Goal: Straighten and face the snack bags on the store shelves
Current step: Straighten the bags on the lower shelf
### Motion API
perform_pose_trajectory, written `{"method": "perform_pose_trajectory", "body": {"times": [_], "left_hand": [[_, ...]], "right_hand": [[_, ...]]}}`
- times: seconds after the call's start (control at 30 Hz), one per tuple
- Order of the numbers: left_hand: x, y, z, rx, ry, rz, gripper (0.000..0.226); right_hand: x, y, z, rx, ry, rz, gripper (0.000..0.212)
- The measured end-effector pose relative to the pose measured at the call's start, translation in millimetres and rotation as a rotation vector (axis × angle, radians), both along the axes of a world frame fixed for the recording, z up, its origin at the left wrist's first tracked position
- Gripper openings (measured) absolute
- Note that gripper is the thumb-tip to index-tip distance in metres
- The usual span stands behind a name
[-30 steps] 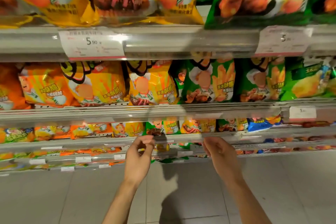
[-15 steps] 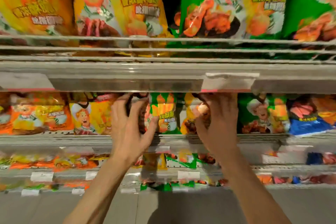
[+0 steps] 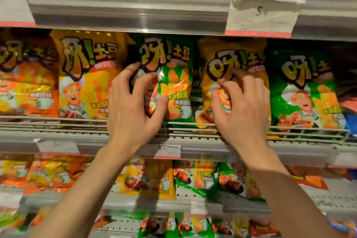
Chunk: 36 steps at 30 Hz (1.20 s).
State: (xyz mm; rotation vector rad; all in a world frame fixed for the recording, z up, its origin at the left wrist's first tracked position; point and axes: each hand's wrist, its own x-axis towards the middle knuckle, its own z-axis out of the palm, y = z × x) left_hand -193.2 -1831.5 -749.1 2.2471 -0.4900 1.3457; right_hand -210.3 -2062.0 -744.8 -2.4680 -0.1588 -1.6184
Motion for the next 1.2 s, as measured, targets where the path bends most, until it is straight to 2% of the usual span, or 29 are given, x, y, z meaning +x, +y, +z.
{"method": "perform_pose_trajectory", "body": {"times": [0.67,1.0,1.1,1.2], "left_hand": [[-3,1,4,0.093,0.127,0.038,0.052],[-5,4,5,0.074,0.199,-0.022,0.055],[-6,5,6,0.069,0.209,-0.030,0.056],[-6,5,8,0.069,0.217,-0.040,0.057]], "right_hand": [[-4,-3,-1,-0.001,-0.007,0.005,0.030],[-15,-10,9,0.101,0.062,0.097,0.035],[-22,-24,22,0.215,0.144,-0.016,0.048],[-25,-29,26,0.305,0.351,-0.083,0.067]]}}
